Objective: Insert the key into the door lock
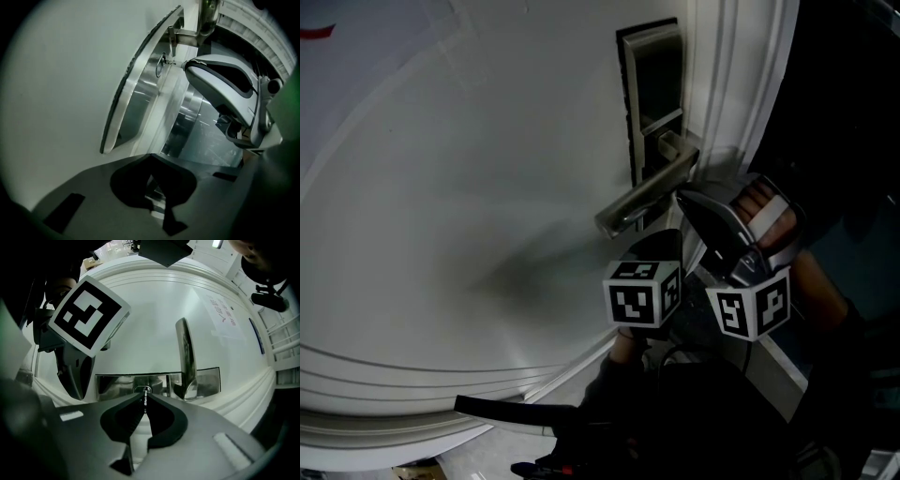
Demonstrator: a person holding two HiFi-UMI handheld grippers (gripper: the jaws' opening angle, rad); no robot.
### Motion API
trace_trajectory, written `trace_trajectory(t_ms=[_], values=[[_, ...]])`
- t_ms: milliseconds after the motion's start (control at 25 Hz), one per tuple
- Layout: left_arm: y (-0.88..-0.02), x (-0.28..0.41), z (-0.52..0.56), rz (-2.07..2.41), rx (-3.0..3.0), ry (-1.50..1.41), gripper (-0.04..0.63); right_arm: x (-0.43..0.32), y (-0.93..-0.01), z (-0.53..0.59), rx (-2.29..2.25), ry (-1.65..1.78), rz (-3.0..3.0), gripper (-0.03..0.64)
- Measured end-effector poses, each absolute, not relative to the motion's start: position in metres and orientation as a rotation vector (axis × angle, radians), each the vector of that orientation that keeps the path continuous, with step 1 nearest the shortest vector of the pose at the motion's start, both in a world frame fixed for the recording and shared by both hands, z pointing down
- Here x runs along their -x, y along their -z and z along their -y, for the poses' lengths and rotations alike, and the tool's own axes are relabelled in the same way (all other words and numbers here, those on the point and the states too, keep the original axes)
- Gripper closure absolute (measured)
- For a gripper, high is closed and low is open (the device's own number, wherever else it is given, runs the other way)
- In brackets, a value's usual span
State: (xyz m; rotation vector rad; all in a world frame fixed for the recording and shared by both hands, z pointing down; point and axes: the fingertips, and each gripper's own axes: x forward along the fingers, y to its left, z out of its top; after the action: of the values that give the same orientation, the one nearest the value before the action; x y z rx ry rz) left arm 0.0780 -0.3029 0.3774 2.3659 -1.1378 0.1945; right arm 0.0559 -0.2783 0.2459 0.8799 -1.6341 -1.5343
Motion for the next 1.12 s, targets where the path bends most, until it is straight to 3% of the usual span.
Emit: trace_trajectory(t_ms=[1120], values=[[-0.3797, -0.0760, 0.3038, 1.134, -2.366, -0.204, 0.595, -0.0542, -0.2459, 0.2800, -0.895, 1.533, 1.609, 0.604]])
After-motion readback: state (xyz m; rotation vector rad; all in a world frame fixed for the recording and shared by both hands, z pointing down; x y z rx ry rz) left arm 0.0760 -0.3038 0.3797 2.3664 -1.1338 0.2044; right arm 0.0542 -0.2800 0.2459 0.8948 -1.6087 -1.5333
